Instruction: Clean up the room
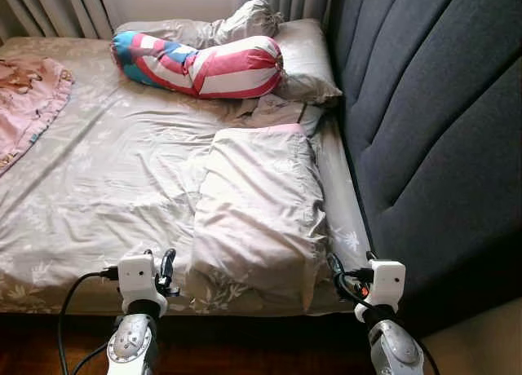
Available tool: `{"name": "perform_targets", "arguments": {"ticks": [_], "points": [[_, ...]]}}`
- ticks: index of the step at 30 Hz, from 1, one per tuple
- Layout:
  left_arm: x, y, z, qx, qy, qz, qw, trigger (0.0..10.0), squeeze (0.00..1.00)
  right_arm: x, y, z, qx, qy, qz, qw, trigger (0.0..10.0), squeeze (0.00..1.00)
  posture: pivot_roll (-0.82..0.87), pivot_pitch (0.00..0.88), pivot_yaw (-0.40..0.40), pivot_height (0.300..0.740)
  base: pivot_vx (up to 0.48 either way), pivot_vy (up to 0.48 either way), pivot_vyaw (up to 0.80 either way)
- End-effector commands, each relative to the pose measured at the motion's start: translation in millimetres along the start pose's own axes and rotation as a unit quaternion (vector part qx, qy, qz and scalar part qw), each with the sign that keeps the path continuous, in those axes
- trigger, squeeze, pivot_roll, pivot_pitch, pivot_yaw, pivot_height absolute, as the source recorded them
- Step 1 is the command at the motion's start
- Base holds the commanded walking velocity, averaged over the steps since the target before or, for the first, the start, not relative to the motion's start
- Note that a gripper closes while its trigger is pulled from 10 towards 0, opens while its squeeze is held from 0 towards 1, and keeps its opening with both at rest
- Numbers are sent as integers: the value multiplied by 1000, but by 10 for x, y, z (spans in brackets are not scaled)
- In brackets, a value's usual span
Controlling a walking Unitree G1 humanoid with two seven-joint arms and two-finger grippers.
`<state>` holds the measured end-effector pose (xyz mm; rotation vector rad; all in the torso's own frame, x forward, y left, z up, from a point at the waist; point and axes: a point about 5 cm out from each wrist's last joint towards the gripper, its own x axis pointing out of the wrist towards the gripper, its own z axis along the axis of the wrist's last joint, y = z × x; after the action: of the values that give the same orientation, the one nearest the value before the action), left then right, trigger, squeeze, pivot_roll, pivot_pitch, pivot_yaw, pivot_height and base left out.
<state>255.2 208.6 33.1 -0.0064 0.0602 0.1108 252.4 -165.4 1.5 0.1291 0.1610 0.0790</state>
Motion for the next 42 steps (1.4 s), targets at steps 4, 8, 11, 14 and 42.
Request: {"name": "perform_targets", "arguments": {"ticks": [4,8,11,14,42], "points": [[-2,39,40,6,-3,4,1000,10000,0,-20,16,-34,3,11,0,1000,10000,0,-68,84,-64,740,0,102,0],[16,50,57,1,1,5,1000,10000,0,-16,39,-42,5,13,2,1000,10000,0,-64,84,-64,740,0,67,0],[25,36,59,2,2,1,1000,10000,0,-11,49,-44,5,15,4,1000,10000,0,-65,83,-64,740,0,409,0],[33,12,69,7,1,-5,1000,10000,0,-9,46,-42,6,14,3,1000,10000,0,-65,80,-64,740,0,296,0],[41,-97,85,-5,10,-37,999,10000,0,19,70,-9,-6,11,21,1000,10000,0,-72,81,-65,740,92,0,131]]}}
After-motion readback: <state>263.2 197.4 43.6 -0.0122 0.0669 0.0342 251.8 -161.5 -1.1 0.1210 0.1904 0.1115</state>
